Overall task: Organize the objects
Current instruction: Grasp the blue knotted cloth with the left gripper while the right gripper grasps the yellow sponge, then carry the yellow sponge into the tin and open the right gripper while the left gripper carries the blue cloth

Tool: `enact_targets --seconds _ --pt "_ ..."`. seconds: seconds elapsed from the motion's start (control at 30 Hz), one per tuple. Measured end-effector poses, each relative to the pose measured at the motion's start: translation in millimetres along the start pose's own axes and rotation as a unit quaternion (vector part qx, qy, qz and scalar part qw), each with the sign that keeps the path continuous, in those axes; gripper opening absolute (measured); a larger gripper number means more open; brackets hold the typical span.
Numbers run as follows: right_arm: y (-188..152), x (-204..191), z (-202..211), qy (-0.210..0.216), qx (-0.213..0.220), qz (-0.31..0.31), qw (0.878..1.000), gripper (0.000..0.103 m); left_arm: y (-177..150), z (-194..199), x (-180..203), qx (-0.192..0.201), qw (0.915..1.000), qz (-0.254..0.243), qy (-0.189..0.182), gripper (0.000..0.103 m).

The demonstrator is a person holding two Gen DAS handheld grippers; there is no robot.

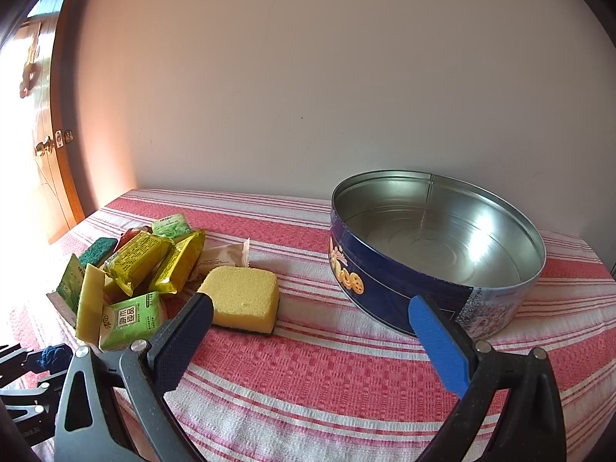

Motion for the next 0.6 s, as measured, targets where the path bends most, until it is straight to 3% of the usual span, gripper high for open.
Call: enact_targets --seconds 0.17,0.3,0.33,0.37,0.43,0.53,0.6 --pt "1 -31 -35 0.018 -0.061 0.023 0.998 0.102 16 22 -14 0.043 0.9988 -0.007 0.025 0.039" --pt "-4 -55 -67 0.04 -0.128 0.022 0.991 0.102 22 30 -32 0.051 0.9977 0.001 0.044 0.039" --pt "-6 -59 -75 0.044 -0.144 0.022 0.988 0.098 23 30 -36 0.051 0.9976 0.006 0.046 0.039" --pt "-10 -62 -81 0.044 -0.16 0.024 0.986 0.081 23 31 -40 0.05 0.9974 0.01 0.05 0.039" --pt "-9 -67 -81 0.039 -0.158 0.034 0.986 0.071 24 30 -43 0.05 0.997 0.012 0.058 0.039" --pt "-10 -66 -70 0.064 -0.151 0.027 0.986 0.071 27 31 -42 0.055 0.9963 0.01 0.065 0.039" --pt "-3 -61 -52 0.066 -0.111 0.03 0.991 0.07 33 31 -38 0.062 0.9959 0.009 0.066 0.039"
Point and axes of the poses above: each gripper's, at about its wrist camera, not at the fingertips, and z roughly against the way its jaws point, x to its right, y to its top, the point moved 5 cm from there along -z, roughly the way its jaws point, and after that the axes turned 5 degrees about -y, right-handed, at the moved point
